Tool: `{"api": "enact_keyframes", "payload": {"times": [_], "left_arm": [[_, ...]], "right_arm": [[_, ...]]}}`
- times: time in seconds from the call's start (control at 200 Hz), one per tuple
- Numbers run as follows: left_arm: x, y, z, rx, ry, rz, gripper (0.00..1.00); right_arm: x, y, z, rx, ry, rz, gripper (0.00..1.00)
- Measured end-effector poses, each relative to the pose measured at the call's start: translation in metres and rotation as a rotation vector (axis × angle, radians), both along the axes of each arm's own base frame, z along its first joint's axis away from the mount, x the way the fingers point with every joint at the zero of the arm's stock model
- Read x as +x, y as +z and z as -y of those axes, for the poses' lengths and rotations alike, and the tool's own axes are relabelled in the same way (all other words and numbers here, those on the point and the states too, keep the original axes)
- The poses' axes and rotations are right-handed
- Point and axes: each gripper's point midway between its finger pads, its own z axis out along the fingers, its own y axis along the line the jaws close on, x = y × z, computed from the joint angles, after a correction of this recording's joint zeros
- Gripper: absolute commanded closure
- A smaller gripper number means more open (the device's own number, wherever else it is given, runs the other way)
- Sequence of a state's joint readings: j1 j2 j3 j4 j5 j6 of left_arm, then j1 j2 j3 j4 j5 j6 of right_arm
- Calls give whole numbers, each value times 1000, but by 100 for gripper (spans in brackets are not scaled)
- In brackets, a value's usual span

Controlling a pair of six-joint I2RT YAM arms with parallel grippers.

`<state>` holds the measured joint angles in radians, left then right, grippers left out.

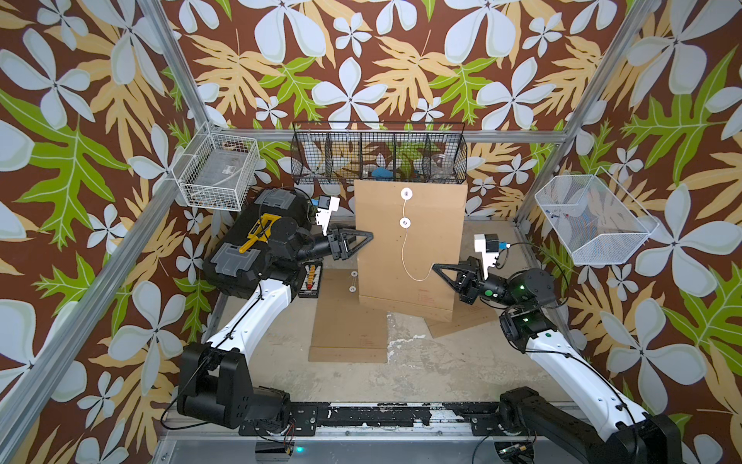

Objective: Close the mouth of the file bag
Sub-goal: Pick up the file bag from the file bag.

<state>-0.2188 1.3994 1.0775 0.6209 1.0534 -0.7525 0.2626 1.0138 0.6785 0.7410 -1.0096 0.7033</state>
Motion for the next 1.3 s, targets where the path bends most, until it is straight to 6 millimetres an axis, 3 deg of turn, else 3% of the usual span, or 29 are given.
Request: {"api": "enact_keyframes", "payload": {"times": [0.39, 0.546, 0.606, 0.756, 0.901, 1.126, 1.216, 1.297], "left_arm": [[-10, 3, 2, -77, -82, -13, 76], [-12, -4, 2, -85, -85, -26, 94], [-13, -6, 2, -87, -85, -29, 100], [-14, -10, 0, -94, -81, -38, 100], [-14, -7, -7, -94, -44, -17, 100], [-11, -3, -15, -10, 61, 68, 100], [-7, -7, -17, 39, 106, 98, 100], [-5, -15, -19, 77, 134, 101, 100]], "right_arm": [[1, -13, -6, -17, 52, -44, 100], [9, -32, -7, -29, 37, -108, 100], [13, -37, -7, -32, 25, -130, 94], [20, -52, -6, -54, -10, -182, 64], [28, -70, 1, -93, -95, -238, 53], [38, -93, 26, -190, -319, -279, 52], [41, -104, 35, -242, -387, -290, 60], [39, -112, 31, -296, -394, -293, 66]]}}
